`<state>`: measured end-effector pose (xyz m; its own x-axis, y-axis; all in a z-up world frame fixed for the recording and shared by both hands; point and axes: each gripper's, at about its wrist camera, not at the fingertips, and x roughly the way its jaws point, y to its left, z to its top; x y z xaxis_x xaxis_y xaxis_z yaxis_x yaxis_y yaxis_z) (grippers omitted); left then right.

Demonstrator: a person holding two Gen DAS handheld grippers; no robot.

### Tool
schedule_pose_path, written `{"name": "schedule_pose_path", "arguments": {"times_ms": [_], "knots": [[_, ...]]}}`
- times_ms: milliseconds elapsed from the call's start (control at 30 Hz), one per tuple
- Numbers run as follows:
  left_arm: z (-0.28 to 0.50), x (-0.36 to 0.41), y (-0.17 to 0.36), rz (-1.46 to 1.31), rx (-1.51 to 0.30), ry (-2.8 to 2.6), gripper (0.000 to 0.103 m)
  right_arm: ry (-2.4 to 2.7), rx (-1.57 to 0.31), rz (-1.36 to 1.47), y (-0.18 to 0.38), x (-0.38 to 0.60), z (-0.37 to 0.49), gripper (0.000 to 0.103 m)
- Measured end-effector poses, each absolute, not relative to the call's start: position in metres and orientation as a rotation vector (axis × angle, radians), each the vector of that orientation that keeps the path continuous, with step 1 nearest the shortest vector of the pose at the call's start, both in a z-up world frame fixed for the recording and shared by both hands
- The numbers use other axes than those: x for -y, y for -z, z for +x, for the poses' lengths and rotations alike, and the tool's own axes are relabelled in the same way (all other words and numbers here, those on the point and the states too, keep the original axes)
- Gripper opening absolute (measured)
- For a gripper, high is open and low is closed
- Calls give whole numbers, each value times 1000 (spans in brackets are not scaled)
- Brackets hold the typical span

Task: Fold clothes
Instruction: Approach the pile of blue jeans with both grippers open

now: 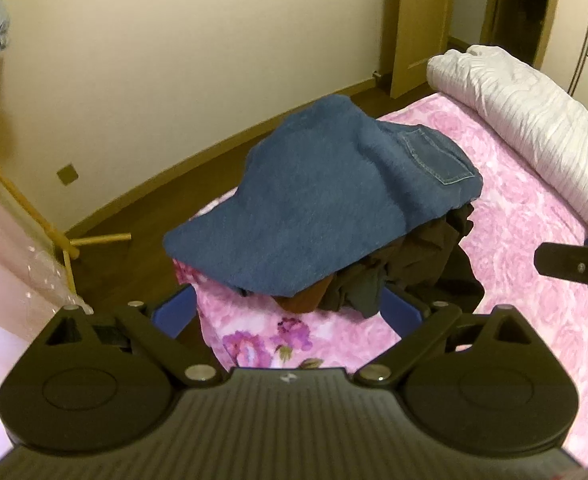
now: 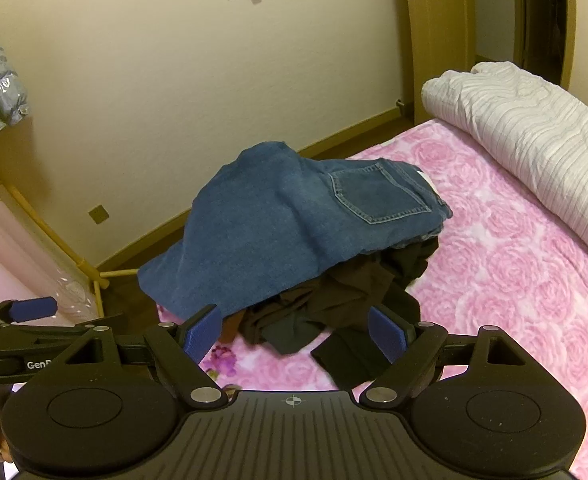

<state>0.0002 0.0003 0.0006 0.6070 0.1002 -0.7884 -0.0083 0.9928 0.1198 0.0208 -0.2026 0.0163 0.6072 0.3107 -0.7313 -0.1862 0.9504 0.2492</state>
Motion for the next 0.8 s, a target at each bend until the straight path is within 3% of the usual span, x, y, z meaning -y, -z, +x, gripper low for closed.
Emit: {"name": "schedule_pose_path", "arguments": {"times_ms": [800], "knots": [[-1, -17, -8, 56, -943, -27, 95, -297, -870, 149, -17, 196, 18, 83]]}}
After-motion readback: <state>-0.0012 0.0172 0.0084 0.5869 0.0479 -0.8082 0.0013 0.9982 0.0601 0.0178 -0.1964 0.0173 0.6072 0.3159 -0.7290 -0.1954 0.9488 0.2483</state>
